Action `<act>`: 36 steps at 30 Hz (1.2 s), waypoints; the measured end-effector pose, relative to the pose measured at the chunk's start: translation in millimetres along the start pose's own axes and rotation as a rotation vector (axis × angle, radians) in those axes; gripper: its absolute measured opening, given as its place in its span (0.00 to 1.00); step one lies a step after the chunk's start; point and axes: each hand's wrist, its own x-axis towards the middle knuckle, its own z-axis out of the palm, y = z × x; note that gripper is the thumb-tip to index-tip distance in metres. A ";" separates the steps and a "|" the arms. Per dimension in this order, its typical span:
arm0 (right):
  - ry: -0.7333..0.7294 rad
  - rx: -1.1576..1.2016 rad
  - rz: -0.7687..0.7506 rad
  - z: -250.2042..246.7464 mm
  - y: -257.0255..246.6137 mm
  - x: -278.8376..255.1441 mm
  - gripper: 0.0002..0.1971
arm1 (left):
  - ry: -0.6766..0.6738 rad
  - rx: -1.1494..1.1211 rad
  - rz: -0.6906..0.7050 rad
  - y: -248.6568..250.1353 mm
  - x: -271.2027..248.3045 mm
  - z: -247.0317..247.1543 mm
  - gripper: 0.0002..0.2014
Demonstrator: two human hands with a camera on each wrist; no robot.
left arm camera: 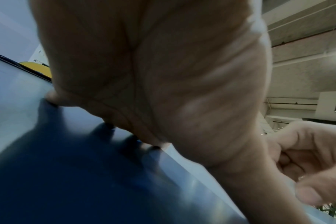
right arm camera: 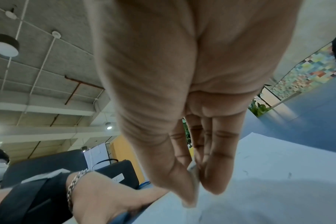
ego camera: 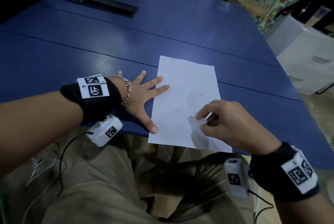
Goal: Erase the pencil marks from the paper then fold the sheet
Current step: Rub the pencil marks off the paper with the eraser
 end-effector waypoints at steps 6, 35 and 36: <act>0.010 -0.080 0.008 13.5 6.4 -0.7 0.07 | 0.015 -0.011 -0.001 0.4 -1.8 0.6 0.76; -0.226 -0.136 -0.240 -2.2 -23.1 87.1 0.10 | 0.070 0.044 -0.001 17.2 23.6 -11.9 0.77; -0.179 -0.151 -0.223 -4.5 -19.5 92.8 0.10 | 0.070 0.046 -0.002 16.6 23.9 -11.9 0.77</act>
